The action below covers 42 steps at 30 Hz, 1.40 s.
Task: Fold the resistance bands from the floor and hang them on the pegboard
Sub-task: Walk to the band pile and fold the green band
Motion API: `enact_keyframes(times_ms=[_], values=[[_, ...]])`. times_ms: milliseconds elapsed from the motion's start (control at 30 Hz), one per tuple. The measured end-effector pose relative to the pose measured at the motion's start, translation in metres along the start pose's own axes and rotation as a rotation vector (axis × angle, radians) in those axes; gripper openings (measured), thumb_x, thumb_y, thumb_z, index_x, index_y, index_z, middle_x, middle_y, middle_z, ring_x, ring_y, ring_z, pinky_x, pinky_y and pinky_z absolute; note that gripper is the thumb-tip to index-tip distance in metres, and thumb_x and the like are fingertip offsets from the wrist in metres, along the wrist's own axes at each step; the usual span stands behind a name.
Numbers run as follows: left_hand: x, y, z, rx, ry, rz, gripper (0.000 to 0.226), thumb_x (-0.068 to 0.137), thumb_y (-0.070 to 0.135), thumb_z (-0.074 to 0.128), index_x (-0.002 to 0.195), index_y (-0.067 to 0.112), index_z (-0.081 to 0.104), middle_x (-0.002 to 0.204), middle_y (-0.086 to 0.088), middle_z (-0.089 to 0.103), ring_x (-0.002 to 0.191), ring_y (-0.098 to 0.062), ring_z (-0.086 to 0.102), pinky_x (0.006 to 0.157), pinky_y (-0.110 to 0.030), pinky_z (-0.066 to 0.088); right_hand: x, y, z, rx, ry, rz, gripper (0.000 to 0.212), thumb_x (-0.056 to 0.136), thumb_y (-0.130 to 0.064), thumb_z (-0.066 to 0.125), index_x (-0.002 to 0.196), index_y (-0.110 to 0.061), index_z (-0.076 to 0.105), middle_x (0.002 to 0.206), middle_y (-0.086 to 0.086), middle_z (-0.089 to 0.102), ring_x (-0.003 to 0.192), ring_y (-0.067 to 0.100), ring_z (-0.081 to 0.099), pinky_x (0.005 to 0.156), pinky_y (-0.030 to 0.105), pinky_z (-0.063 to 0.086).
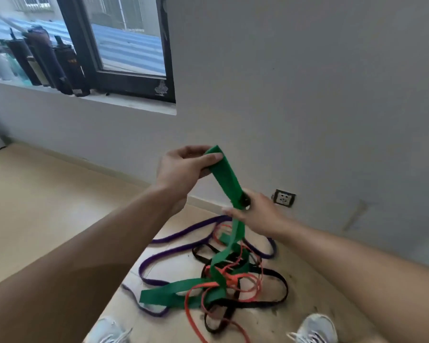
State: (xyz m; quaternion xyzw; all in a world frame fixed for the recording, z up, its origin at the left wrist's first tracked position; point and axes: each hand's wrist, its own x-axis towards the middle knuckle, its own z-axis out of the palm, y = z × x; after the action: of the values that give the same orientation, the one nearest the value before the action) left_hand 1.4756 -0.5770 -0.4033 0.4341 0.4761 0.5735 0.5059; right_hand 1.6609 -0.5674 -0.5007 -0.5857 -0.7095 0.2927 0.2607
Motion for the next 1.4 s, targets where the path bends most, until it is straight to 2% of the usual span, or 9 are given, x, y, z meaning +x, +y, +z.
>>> enact_keyframes(times_ms=[133, 233, 400, 667, 867, 967, 1133, 1300, 1400], values=[[0.034, -0.042, 0.013, 0.039, 0.011, -0.074, 0.018, 0.081, 0.006, 0.083, 0.095, 0.006, 0.071, 0.098, -0.013, 0.077, 0.092, -0.023, 0.077, 0.081, -0.027, 0.061, 0.018, 0.040, 0.013, -0.037, 0.054, 0.096, 0.045, 0.075, -0.059, 0.084, 0.073, -0.035, 0.047, 0.069, -0.015, 0.052, 0.062, 0.002, 0.046, 0.053, 0.024, 0.030], [0.057, -0.075, 0.026, 0.023, 0.068, -0.056, 0.017, 0.087, 0.008, 0.078, 0.099, 0.008, 0.066, 0.102, -0.013, 0.074, 0.091, -0.021, 0.076, 0.074, -0.026, 0.061, 0.045, 0.048, 0.023, -0.003, 0.141, 0.173, 0.044, 0.076, -0.058, 0.084, 0.072, -0.032, 0.049, 0.065, -0.012, 0.052, 0.061, 0.009, 0.049, 0.055, 0.028, 0.033], [0.100, -0.103, 0.023, -0.012, 0.172, -0.123, 0.016, 0.090, 0.007, 0.075, 0.101, 0.011, 0.064, 0.106, -0.013, 0.071, 0.093, -0.022, 0.075, 0.073, -0.025, 0.061, 0.070, 0.061, 0.016, -0.121, 0.064, 0.185, 0.039, 0.076, -0.055, 0.085, 0.075, -0.029, 0.055, 0.067, -0.011, 0.060, 0.065, 0.010, 0.056, 0.055, 0.032, 0.039], [0.104, -0.082, 0.042, 0.015, 0.085, 0.016, 0.022, 0.087, 0.005, 0.078, 0.103, 0.008, 0.063, 0.102, -0.015, 0.073, 0.091, -0.024, 0.077, 0.074, -0.031, 0.063, 0.080, 0.074, -0.045, -0.234, 0.114, 0.121, 0.038, 0.076, -0.053, 0.086, 0.074, -0.027, 0.058, 0.077, -0.002, 0.063, 0.070, 0.019, 0.060, 0.062, 0.036, 0.048], [0.041, 0.003, 0.062, -0.124, -0.051, 0.210, 0.024, 0.085, 0.000, 0.077, 0.100, 0.008, 0.061, 0.099, -0.019, 0.074, 0.087, -0.026, 0.077, 0.072, -0.035, 0.062, 0.056, 0.061, -0.037, -0.045, -0.108, 0.040, 0.041, 0.074, -0.055, 0.086, 0.105, -0.032, 0.072, 0.113, -0.014, 0.070, 0.110, 0.009, 0.063, 0.091, 0.032, 0.049], [0.015, 0.054, 0.071, -0.168, -0.113, 0.318, 0.022, 0.086, -0.002, 0.076, 0.098, 0.008, 0.060, 0.095, -0.018, 0.073, 0.083, -0.026, 0.076, 0.071, -0.035, 0.061, 0.043, 0.056, -0.031, 0.057, -0.269, 0.083, 0.046, 0.079, -0.060, 0.080, 0.115, -0.031, 0.073, 0.117, -0.013, 0.073, 0.111, 0.009, 0.066, 0.098, 0.035, 0.052], [0.007, 0.110, 0.060, -0.260, -0.110, 0.361, 0.022, 0.086, -0.003, 0.075, 0.097, 0.007, 0.059, 0.083, -0.009, 0.074, 0.081, -0.025, 0.077, 0.074, -0.035, 0.061, 0.026, 0.014, -0.030, 0.312, -0.242, -0.012, 0.066, 0.087, -0.043, 0.081, 0.140, -0.025, 0.046, 0.125, -0.012, 0.060, 0.115, 0.006, 0.059, 0.083, 0.014, 0.047], [0.003, 0.154, 0.073, -0.300, -0.156, 0.377, 0.024, 0.085, -0.004, 0.076, 0.098, 0.006, 0.058, 0.087, -0.012, 0.072, 0.074, -0.024, 0.075, 0.070, -0.032, 0.061, 0.025, -0.022, -0.028, 0.368, -0.190, -0.112, 0.052, 0.084, -0.049, 0.081, 0.116, -0.012, 0.065, 0.114, 0.006, 0.070, 0.106, 0.020, 0.068, 0.101, 0.038, 0.053], [0.013, 0.178, 0.065, -0.390, -0.118, 0.435, 0.024, 0.086, -0.003, 0.076, 0.101, 0.004, 0.059, 0.099, -0.019, 0.071, 0.080, -0.026, 0.075, 0.073, -0.032, 0.061, 0.021, -0.047, -0.047, 0.549, 0.014, -0.095, 0.027, 0.093, -0.029, 0.076, 0.078, -0.010, 0.064, 0.072, 0.007, 0.064, 0.070, 0.022, 0.067, 0.088, 0.052, 0.061]])
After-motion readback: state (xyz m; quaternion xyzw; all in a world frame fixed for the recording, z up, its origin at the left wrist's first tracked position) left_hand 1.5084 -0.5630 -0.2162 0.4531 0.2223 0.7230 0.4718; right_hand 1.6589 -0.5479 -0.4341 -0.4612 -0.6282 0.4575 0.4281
